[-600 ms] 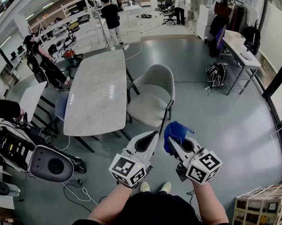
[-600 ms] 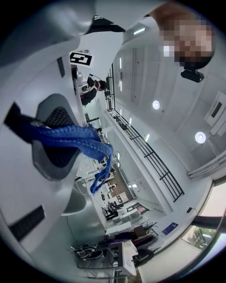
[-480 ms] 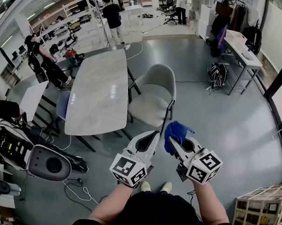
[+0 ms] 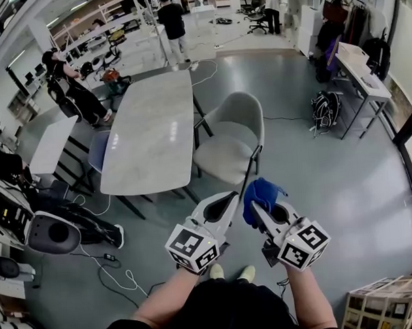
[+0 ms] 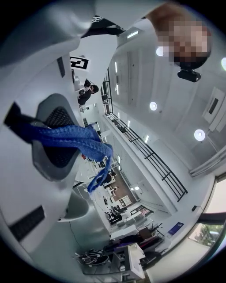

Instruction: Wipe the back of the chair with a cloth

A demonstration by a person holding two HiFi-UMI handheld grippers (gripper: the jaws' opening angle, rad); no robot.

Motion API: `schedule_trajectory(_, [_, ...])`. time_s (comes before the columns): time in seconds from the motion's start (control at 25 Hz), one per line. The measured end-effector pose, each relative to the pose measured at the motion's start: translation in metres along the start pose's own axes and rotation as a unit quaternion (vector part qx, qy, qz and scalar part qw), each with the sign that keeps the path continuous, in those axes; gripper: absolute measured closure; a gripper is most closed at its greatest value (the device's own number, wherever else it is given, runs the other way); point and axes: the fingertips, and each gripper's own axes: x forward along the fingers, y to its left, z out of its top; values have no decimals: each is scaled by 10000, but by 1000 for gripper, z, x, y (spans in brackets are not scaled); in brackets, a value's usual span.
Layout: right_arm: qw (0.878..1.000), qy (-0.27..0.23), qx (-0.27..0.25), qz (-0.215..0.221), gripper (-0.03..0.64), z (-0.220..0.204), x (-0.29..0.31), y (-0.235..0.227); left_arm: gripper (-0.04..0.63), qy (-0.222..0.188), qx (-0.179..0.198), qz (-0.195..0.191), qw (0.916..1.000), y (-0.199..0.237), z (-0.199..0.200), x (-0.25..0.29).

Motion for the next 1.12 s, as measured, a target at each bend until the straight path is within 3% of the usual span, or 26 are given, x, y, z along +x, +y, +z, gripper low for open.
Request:
schedule_trajectory(0.64, [9973, -346, 515, -403, 555, 15, -36, -70, 588, 110, -61, 514, 9986, 16, -15, 20])
schedule_trajectory(1.12, [9968, -69, 478, -631, 555, 17, 25, -128, 588, 69, -180, 631, 9978, 93, -22, 75])
